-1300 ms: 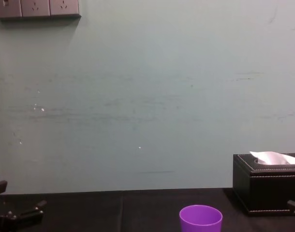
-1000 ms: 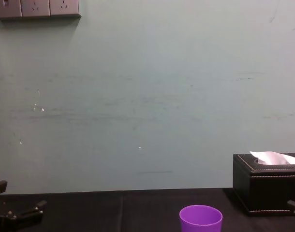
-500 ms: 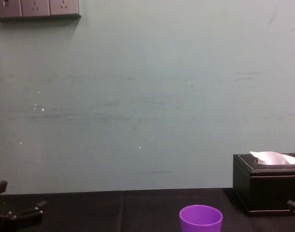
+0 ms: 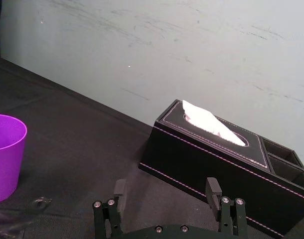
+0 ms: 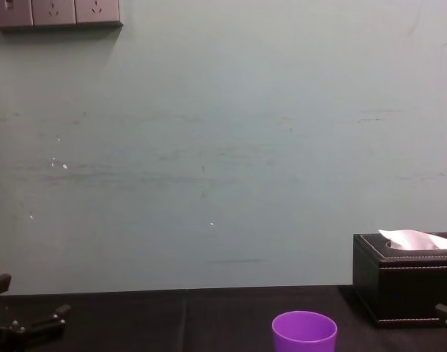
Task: Stack the three plastic cups sequentially using one hand.
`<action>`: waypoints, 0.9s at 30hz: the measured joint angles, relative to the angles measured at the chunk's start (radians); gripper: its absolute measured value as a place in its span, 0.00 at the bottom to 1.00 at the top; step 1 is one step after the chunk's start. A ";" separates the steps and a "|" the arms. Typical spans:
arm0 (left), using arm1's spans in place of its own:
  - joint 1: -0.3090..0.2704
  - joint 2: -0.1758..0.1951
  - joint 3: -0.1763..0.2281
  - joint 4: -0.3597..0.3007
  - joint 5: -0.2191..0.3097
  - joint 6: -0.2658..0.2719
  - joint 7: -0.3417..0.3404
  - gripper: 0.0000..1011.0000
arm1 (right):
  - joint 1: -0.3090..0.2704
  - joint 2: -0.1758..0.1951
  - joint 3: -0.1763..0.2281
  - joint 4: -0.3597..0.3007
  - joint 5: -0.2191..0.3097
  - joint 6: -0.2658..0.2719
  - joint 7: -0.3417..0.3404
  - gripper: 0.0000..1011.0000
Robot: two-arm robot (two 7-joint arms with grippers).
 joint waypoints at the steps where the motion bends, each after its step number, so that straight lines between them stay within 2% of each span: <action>1: 0.000 0.000 0.000 0.000 0.000 0.000 0.000 1.00 | 0.000 0.000 0.000 0.000 0.000 0.000 0.000 0.99; 6: 0.000 0.000 0.000 0.000 0.000 0.000 0.000 1.00 | 0.000 -0.003 0.004 0.001 0.001 0.000 0.001 0.99; 12: 0.000 0.000 0.000 0.000 0.000 0.000 0.000 1.00 | -0.019 -0.008 0.033 -0.017 0.028 -0.006 0.040 0.99; 18: 0.000 0.000 0.000 0.000 0.000 0.000 0.000 1.00 | -0.073 0.014 0.086 -0.080 0.082 -0.010 0.080 0.99; 27: 0.000 0.000 0.000 0.000 0.000 0.000 0.000 1.00 | -0.185 0.071 0.163 -0.193 0.156 -0.032 0.156 0.99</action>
